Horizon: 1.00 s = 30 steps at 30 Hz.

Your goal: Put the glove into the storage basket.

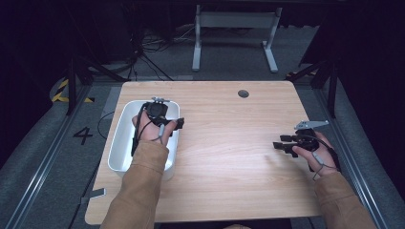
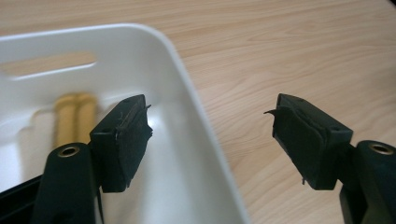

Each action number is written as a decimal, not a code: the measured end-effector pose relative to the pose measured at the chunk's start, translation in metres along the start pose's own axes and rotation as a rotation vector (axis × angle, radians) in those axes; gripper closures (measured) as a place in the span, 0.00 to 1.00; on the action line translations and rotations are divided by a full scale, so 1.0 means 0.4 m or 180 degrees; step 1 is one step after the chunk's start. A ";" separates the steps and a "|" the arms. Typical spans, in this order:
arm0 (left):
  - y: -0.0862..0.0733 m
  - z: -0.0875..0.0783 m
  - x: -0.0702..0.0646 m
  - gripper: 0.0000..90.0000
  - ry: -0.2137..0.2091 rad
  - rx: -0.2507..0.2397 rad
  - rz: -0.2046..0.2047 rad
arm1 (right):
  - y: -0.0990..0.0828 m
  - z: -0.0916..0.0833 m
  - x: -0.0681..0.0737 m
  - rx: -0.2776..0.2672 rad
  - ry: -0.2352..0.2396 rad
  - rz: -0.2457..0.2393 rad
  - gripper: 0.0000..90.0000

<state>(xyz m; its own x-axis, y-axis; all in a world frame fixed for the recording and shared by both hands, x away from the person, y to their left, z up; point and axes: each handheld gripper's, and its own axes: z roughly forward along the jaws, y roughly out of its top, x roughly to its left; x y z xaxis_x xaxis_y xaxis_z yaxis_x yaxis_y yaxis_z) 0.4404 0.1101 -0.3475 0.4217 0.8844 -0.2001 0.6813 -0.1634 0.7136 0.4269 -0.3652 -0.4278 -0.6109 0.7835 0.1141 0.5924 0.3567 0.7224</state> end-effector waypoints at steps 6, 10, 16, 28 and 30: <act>-0.017 0.013 -0.054 0.31 -0.0348 -0.0070 0.0214 | -0.008 -0.005 -0.001 0.0000 -0.0015 -0.0002 0.51; -0.038 0.022 -0.091 0.33 -0.0585 -0.0041 0.0386 | -0.013 -0.005 0.001 0.0012 -0.0022 -0.0019 0.51; -0.069 0.026 -0.125 0.35 -0.0851 -0.0141 0.0639 | -0.013 -0.005 0.006 -0.0007 -0.0002 -0.0041 0.51; -0.132 0.075 -0.183 0.36 -0.1302 -0.0075 0.0993 | -0.018 0.003 0.010 0.0024 0.0012 -0.0079 0.51; -0.150 0.093 -0.198 0.36 -0.1410 -0.0020 0.1132 | -0.019 0.005 0.010 0.0035 0.0015 -0.0099 0.51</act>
<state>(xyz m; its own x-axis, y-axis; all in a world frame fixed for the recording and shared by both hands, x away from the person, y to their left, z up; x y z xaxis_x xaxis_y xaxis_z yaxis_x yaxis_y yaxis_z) 0.3883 0.0337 -0.3995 0.8363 0.5072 -0.2083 0.4484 -0.4140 0.7922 0.4209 -0.3639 -0.4341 -0.6314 0.7696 0.0949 0.5789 0.3865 0.7180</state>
